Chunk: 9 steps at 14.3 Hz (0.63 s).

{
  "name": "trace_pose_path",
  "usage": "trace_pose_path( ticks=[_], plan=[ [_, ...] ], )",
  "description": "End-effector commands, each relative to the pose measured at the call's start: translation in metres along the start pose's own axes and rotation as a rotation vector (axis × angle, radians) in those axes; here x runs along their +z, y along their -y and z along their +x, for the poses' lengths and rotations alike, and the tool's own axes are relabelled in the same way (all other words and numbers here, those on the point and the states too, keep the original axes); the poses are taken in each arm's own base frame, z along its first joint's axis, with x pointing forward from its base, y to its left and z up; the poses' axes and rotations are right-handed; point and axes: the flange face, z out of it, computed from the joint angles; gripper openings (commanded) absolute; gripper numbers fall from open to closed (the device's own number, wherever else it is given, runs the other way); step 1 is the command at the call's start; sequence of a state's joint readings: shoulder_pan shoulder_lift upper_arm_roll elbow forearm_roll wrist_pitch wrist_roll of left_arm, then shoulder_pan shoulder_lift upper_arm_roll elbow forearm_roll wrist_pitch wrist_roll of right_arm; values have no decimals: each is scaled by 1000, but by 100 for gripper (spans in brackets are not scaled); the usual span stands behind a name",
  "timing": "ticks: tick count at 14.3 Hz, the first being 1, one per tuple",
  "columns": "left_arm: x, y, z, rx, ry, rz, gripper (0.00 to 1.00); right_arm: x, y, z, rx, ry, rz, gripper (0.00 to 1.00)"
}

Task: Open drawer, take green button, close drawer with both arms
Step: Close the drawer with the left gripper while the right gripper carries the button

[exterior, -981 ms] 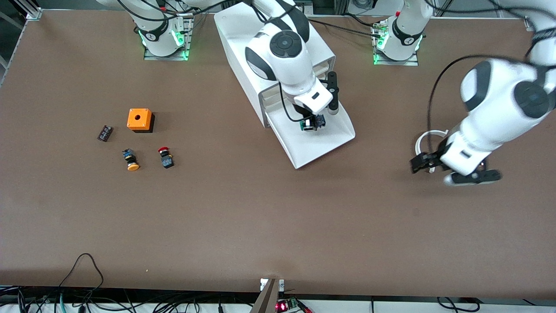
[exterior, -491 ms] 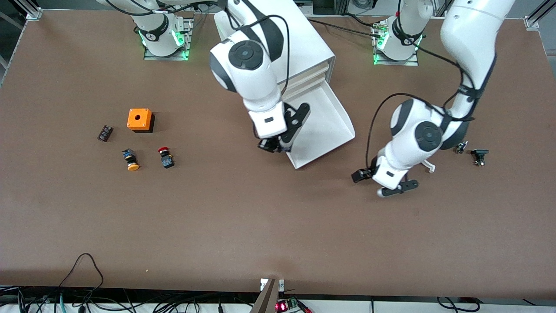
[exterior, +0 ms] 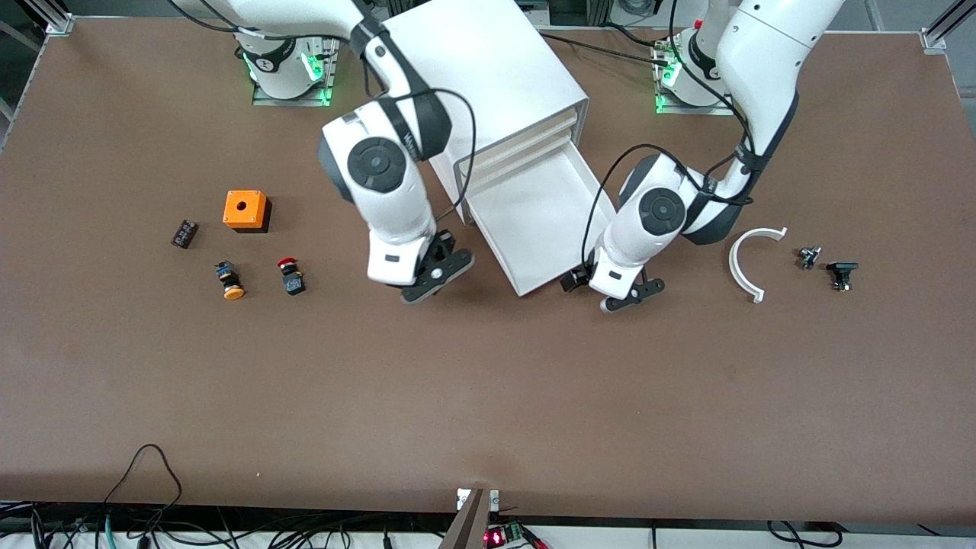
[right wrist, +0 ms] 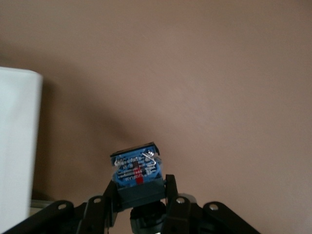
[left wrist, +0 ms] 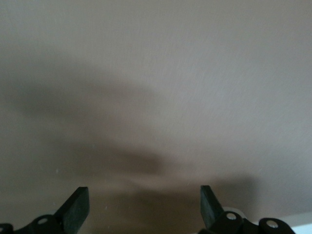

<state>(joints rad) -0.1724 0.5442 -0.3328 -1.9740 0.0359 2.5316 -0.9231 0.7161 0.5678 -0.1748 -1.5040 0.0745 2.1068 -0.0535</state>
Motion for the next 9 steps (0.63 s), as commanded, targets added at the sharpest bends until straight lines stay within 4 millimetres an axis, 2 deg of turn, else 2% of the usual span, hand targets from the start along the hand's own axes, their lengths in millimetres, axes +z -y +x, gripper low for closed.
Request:
trace_pose_path(
  ticks=[1,3,5,9],
  plan=[
    [0,7,-25,-6,18,9,100,20,-48,-31,128,69,17,29],
    [0,2,-53,35,40,18,100,34,-75,-47,233,108,14,29],
    [-2,-2,-78,81,55,25,100,50,-86,-69,297,152,16,30],
    [-9,-6,-126,170,91,70,100,88,-84,-109,358,176,12,31]
  ],
)
